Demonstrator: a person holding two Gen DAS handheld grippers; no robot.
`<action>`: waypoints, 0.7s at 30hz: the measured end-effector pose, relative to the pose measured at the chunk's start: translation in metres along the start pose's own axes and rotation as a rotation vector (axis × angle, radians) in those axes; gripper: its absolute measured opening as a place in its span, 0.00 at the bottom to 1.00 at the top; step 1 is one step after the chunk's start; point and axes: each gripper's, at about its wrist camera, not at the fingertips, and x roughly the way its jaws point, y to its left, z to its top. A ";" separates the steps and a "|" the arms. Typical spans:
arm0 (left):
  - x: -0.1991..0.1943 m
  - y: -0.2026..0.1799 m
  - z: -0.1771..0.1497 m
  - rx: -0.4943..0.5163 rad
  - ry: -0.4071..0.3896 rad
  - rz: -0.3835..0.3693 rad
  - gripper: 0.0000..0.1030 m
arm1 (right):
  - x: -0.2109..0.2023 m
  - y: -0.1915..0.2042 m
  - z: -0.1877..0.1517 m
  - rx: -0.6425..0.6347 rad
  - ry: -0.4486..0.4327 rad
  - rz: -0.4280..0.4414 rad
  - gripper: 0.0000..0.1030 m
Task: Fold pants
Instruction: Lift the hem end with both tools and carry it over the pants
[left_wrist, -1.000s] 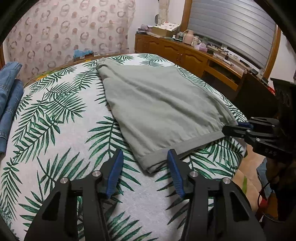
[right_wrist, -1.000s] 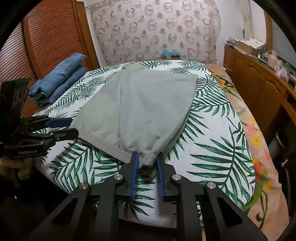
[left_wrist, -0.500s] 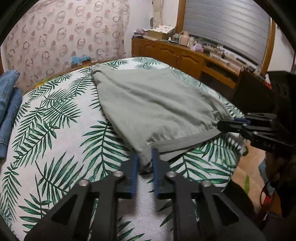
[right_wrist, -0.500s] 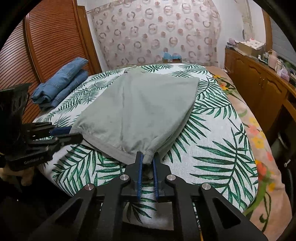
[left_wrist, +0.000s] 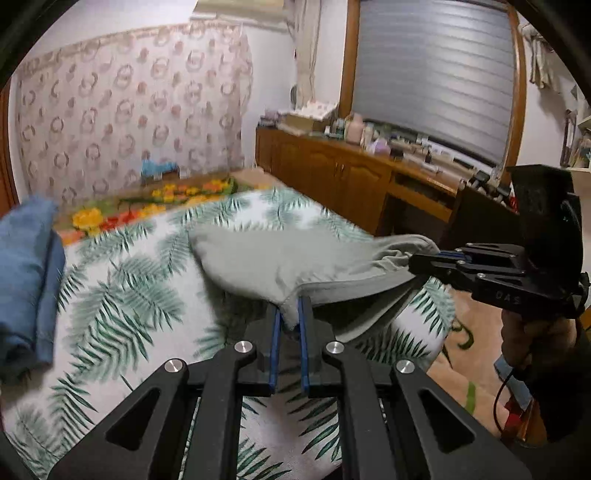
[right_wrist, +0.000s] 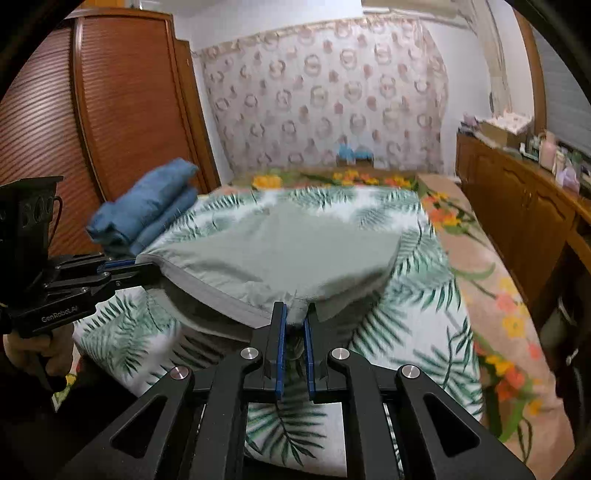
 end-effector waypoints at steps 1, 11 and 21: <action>-0.008 0.000 0.005 0.003 -0.019 0.000 0.09 | -0.005 0.002 0.005 -0.010 -0.017 0.001 0.08; -0.082 -0.001 0.058 0.039 -0.195 0.036 0.09 | -0.060 0.033 0.058 -0.129 -0.196 0.027 0.08; -0.091 0.032 0.089 0.042 -0.238 0.119 0.09 | -0.049 0.057 0.096 -0.237 -0.280 0.027 0.08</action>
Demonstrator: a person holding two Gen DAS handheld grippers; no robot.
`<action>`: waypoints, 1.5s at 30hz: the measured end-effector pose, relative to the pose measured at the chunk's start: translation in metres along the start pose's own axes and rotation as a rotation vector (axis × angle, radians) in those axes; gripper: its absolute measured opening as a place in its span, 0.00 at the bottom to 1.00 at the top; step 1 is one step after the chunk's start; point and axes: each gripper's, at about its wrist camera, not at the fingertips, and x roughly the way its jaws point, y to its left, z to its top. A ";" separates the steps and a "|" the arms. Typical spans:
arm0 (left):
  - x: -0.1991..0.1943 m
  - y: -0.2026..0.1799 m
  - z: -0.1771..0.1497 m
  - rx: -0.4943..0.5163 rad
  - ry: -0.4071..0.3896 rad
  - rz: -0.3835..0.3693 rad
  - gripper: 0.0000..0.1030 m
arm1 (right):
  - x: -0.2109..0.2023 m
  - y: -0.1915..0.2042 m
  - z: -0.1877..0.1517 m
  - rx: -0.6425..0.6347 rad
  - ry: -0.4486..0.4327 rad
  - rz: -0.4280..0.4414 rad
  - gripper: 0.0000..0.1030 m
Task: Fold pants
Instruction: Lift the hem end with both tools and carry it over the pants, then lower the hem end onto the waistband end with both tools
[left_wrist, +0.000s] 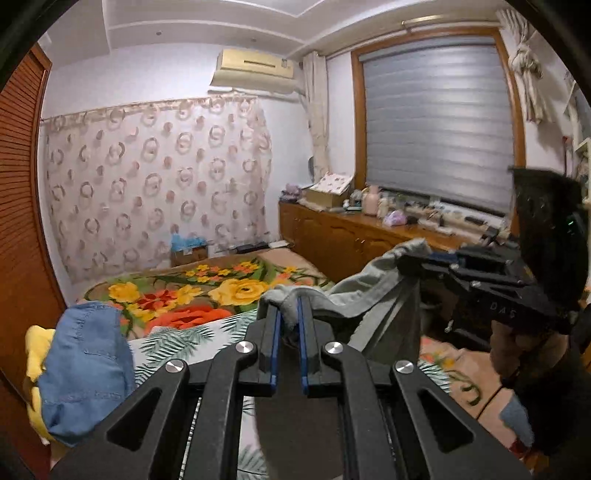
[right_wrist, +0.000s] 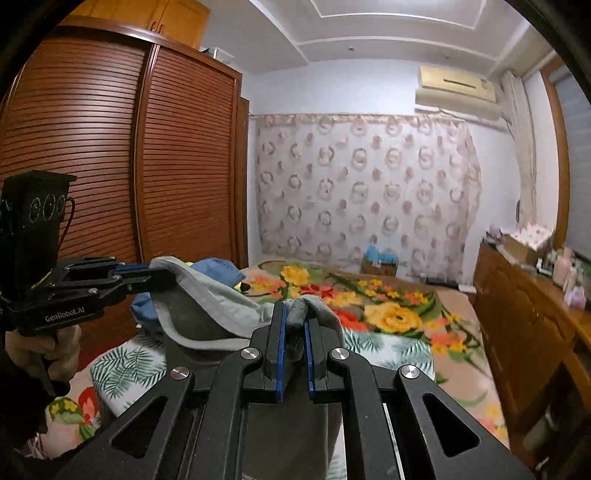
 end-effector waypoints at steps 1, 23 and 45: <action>0.005 0.004 0.000 0.000 0.008 0.006 0.09 | 0.006 0.001 0.000 -0.005 0.009 0.002 0.08; 0.071 0.053 -0.068 0.008 0.190 0.099 0.09 | 0.130 0.026 -0.041 -0.027 0.220 0.020 0.08; 0.049 0.031 -0.089 -0.023 0.207 0.065 0.09 | 0.113 0.020 -0.077 0.007 0.305 0.085 0.08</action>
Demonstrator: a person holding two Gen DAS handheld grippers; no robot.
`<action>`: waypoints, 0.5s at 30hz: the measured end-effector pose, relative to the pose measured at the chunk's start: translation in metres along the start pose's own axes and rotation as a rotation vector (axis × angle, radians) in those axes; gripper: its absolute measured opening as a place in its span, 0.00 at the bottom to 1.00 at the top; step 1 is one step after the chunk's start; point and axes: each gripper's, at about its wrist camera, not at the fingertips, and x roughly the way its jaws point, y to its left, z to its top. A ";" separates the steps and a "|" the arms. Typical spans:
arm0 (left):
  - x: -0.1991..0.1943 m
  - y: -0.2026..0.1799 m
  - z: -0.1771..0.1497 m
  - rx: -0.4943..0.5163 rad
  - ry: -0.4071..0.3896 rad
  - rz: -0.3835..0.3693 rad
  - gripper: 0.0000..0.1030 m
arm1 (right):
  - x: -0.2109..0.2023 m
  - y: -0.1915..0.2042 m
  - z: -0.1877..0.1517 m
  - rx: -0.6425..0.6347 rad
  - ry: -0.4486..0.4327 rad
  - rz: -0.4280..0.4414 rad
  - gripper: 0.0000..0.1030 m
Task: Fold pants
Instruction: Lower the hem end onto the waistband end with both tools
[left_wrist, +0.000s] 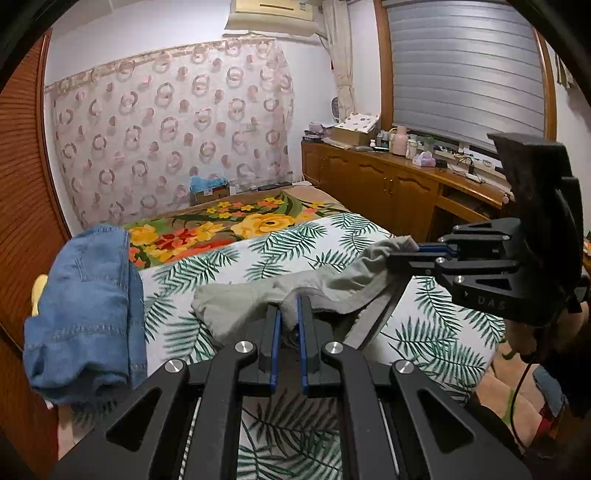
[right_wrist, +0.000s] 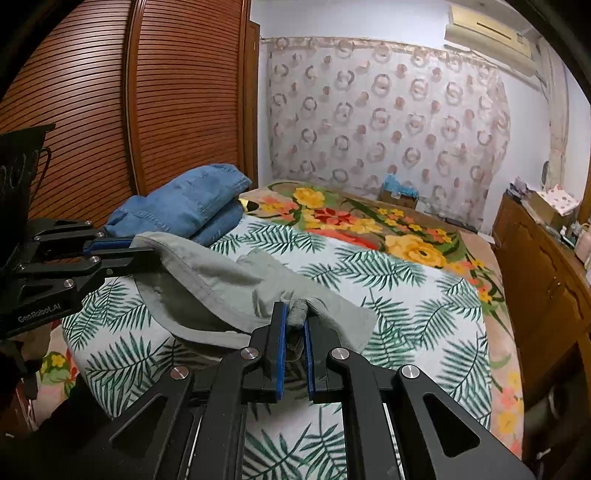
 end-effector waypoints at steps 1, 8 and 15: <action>-0.002 -0.001 -0.006 -0.005 0.000 -0.003 0.09 | 0.000 0.001 -0.002 0.005 0.005 0.005 0.08; -0.012 -0.008 -0.032 -0.024 0.009 -0.009 0.09 | -0.007 0.007 -0.017 0.021 0.034 0.019 0.08; -0.023 -0.018 -0.050 -0.034 0.015 -0.026 0.09 | -0.017 0.009 -0.027 0.051 0.038 0.035 0.08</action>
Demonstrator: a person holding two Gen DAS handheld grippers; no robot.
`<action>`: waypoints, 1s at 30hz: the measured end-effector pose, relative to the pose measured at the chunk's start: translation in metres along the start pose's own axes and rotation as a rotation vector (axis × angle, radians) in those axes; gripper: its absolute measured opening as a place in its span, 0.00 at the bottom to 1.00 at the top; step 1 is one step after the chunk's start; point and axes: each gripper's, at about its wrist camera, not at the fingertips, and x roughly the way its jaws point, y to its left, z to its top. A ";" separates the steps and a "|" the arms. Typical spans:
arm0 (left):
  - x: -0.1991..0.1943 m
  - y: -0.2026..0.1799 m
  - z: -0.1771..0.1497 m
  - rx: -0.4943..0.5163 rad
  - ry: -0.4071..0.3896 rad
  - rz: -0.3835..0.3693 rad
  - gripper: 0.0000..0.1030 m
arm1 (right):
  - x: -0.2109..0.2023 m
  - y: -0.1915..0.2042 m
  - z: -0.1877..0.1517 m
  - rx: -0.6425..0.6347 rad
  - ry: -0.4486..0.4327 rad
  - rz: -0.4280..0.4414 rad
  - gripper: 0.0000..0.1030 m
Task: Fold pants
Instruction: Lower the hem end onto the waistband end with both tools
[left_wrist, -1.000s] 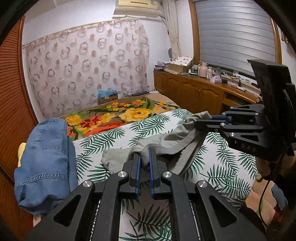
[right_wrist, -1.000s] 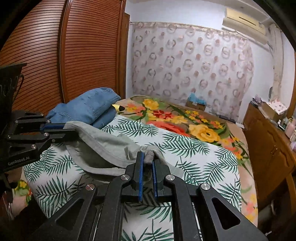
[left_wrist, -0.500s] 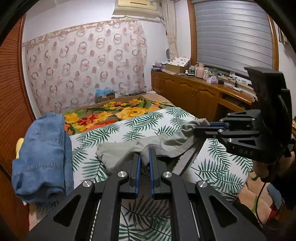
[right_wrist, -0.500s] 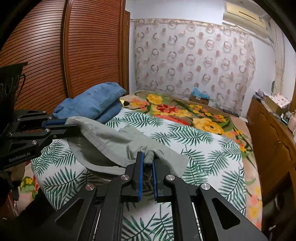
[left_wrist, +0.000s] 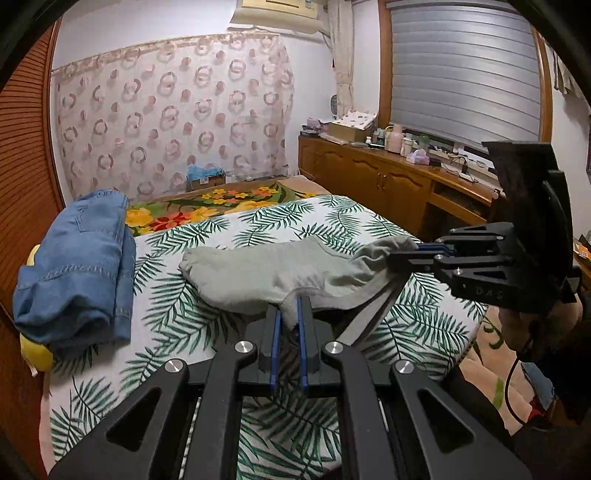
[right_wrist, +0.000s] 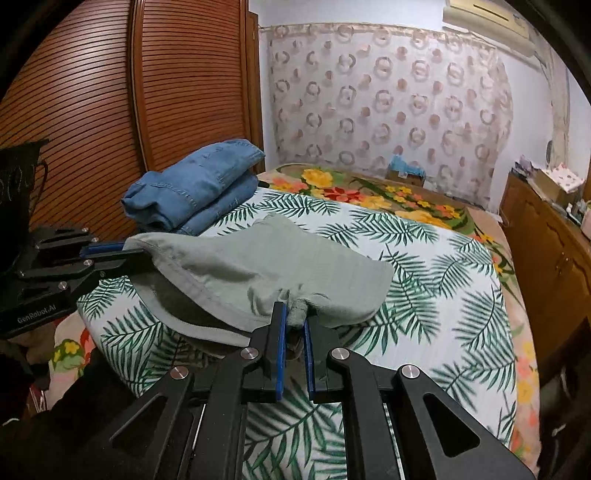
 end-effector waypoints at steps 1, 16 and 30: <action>0.000 0.000 -0.001 -0.002 0.002 -0.003 0.09 | -0.002 -0.001 -0.002 0.010 -0.002 0.003 0.08; -0.023 -0.017 -0.004 0.011 -0.030 -0.034 0.09 | -0.030 0.008 -0.021 0.027 -0.036 0.005 0.08; -0.051 -0.029 0.007 0.042 -0.069 -0.063 0.09 | -0.064 0.011 -0.027 0.018 -0.098 0.021 0.08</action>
